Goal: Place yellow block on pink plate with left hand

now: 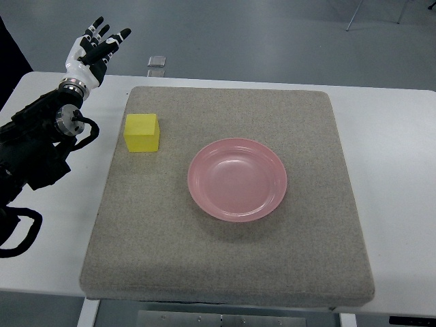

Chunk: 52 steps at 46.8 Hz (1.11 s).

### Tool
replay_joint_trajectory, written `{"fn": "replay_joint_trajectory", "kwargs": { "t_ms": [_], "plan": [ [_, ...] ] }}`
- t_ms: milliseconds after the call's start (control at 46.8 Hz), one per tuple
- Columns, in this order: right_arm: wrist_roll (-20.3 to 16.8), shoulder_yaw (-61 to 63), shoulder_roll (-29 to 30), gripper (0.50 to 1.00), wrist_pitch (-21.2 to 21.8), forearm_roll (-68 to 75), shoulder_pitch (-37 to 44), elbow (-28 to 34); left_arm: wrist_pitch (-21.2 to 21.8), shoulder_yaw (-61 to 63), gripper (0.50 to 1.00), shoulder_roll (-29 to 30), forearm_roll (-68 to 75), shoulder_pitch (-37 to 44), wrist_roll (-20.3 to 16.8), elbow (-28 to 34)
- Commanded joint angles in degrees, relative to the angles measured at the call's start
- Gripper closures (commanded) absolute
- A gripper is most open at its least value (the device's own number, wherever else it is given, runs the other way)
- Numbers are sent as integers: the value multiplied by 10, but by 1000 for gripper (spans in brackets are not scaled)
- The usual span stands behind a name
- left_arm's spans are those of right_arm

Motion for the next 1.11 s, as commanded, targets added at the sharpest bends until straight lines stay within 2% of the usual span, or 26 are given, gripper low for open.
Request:
{"fn": "replay_joint_trajectory", "kwargs": {
  "t_ms": [0, 1089],
  "plan": [
    [0, 0, 0, 576, 0, 0, 0, 0, 1, 1, 508, -1, 0, 0, -2, 0],
    [0, 0, 0, 576, 0, 0, 0, 0, 1, 5, 508, 6, 2, -2, -1, -2]
  ]
}}
